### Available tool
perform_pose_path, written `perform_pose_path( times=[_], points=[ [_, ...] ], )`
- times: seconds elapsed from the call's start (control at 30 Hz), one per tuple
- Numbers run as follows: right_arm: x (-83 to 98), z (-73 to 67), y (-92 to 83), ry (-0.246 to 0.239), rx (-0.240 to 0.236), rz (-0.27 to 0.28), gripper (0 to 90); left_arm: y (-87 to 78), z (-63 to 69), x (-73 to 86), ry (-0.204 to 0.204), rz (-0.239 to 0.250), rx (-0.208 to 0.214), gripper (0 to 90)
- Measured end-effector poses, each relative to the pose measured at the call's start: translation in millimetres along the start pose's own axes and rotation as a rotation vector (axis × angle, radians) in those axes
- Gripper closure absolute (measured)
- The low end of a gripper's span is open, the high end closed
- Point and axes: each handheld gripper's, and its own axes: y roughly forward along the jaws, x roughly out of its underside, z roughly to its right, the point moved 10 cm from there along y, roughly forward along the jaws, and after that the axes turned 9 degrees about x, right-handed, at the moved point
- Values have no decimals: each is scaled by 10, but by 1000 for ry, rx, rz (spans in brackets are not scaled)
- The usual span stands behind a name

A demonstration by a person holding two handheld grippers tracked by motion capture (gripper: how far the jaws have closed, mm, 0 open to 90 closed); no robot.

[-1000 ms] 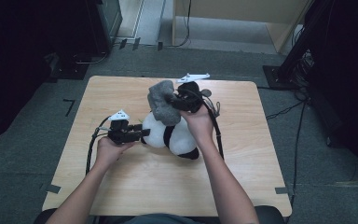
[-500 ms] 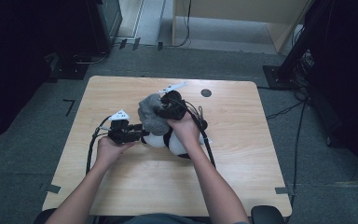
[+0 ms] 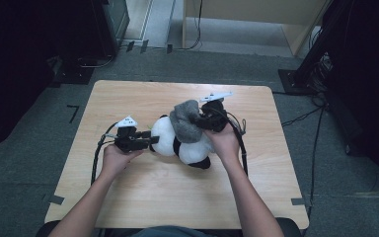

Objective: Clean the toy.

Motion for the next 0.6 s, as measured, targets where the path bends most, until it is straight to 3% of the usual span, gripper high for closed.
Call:
perform_pose_path(
  times=[0.23,0.37,0.5,0.6],
  points=[
    [140,162,-277,17,22,14,809,1,5,0,-3,2,2,552],
    [256,201,-225,19,38,3,814,-1,5,-10,-22,16,29,512],
    [281,233,-169,34,39,20,816,18,1,26,-46,3,88,386],
    [279,246,-134,28,34,22,817,41,26,35,-1,-3,106,360]
  ],
)
